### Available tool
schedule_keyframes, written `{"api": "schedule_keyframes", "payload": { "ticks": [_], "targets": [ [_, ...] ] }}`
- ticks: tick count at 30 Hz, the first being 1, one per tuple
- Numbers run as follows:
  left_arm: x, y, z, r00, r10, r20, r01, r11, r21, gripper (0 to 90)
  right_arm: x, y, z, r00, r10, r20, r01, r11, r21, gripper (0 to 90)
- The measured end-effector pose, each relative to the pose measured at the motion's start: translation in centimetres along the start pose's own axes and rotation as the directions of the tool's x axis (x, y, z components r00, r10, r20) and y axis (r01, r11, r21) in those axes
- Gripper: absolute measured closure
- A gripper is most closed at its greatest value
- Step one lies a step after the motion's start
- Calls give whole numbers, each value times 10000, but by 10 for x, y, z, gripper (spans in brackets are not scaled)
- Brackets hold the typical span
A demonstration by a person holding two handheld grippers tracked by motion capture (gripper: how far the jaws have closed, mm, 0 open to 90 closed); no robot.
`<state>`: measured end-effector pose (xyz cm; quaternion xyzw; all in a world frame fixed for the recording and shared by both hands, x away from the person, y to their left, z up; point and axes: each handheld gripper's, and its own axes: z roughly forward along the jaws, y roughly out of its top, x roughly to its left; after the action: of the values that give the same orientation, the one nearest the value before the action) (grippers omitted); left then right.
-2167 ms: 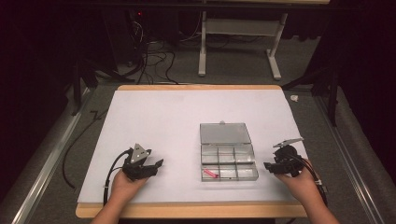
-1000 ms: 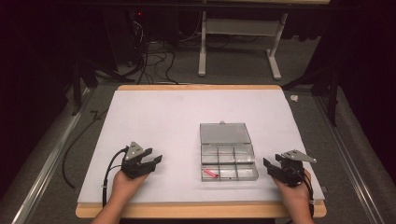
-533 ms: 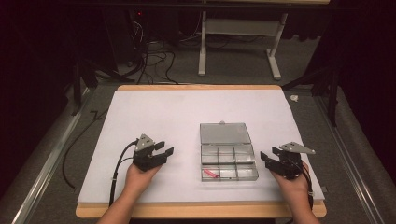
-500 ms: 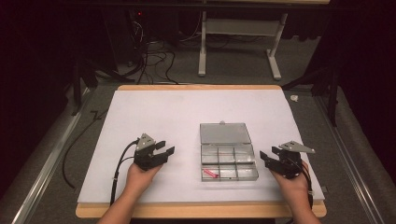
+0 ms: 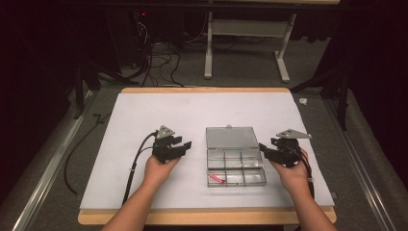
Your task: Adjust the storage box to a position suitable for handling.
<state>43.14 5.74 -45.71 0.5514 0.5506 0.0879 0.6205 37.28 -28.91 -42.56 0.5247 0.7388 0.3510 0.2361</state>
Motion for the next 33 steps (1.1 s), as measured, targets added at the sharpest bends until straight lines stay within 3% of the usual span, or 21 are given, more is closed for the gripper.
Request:
{"api": "schedule_keyframes", "payload": {
  "ticks": [7, 9, 12, 20, 23, 26, 30, 33],
  "targets": [
    [-3, 1, 17, 9998, -211, -58, 213, 9994, 281, 485, 2, 14, 19, 9997, -30, -258, 38, 9995, 325, 453],
    [-5, 2, 21, 9984, -558, -31, 558, 9982, 220, 476, 2, 17, 24, 9996, 7, -276, 7, 9988, 498, 453],
    [-7, 1, 28, 9985, -545, -64, 547, 9977, 392, 449, 0, 22, 31, 9990, 154, -422, -124, 9974, 707, 452],
    [-23, 1, 45, 9933, -1140, 209, 1125, 9918, 612, 390, -2, 28, 46, 9973, 488, -552, -413, 9905, 1308, 427],
    [-28, -2, 50, 9905, -1354, 242, 1332, 9882, 757, 375, -4, 29, 50, 9942, 823, -694, -715, 9866, 1464, 405],
    [-30, -7, 54, 9904, -1372, 190, 1353, 9876, 802, 369, -3, 28, 54, 9939, 824, -732, -690, 9832, 1692, 385],
    [-27, -15, 60, 9862, -1652, 47, 1634, 9790, 1221, 344, -4, 27, 57, 9879, 1249, -917, -1059, 9763, 1887, 370],
    [-26, -18, 63, 9785, -2060, 44, 2032, 9684, 1447, 326, -8, 26, 59, 9796, 1657, -1140, -1424, 9717, 1885, 368]
  ]
}}
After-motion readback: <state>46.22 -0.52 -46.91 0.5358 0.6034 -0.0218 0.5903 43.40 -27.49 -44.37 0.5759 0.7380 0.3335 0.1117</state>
